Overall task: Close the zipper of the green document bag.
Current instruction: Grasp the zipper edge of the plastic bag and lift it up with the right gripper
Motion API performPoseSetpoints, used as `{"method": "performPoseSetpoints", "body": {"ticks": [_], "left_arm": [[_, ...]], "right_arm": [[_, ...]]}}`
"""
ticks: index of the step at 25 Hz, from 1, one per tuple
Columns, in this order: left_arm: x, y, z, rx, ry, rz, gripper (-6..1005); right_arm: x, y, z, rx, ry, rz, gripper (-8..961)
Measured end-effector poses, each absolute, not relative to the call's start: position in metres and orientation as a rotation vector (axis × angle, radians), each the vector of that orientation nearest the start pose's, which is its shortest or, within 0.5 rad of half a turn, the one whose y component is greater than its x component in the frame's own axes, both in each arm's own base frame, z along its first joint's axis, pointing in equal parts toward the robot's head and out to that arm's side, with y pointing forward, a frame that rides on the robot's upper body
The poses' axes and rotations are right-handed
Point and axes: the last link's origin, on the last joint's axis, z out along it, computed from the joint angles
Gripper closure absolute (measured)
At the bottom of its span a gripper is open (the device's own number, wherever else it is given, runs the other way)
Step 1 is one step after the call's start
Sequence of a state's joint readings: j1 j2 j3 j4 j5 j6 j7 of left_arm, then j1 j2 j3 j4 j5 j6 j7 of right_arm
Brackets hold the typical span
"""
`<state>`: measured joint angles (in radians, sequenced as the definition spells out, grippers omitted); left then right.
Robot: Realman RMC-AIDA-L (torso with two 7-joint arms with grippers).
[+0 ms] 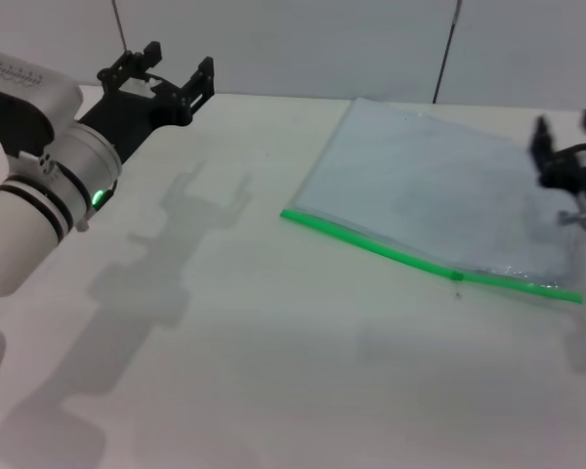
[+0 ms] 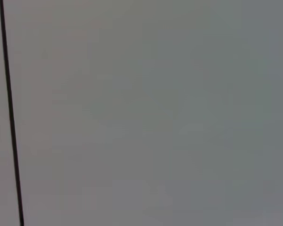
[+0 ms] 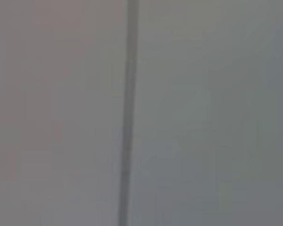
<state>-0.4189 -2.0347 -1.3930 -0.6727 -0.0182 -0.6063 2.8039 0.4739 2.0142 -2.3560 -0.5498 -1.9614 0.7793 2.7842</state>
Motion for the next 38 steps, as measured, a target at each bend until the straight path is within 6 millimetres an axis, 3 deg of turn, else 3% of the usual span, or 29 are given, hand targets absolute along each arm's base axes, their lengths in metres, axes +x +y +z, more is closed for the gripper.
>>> {"method": "performPoseSetpoints", "body": {"ticks": [6,15,26,38], "left_arm": [[-0.253,0.401,-0.007,-1.832,-0.512,-0.674,277],[-0.255,0.401,-0.006,-1.829,-0.520,-0.670,277],[-0.261,0.403,-0.008,-1.834,-0.551,-0.624,277],[-0.270,0.402,-0.008,-1.826,-0.576,-0.594,277]], "right_arm": [[0.267,0.369,-0.052,-1.845,0.486,0.460,379],[0.254,0.348,-0.033,-2.015,0.407,0.439,375],[0.258,0.324,-0.036,-2.197,0.366,0.252,371],[0.260,0.313,-0.029,-2.276,0.302,-0.023,333]]}}
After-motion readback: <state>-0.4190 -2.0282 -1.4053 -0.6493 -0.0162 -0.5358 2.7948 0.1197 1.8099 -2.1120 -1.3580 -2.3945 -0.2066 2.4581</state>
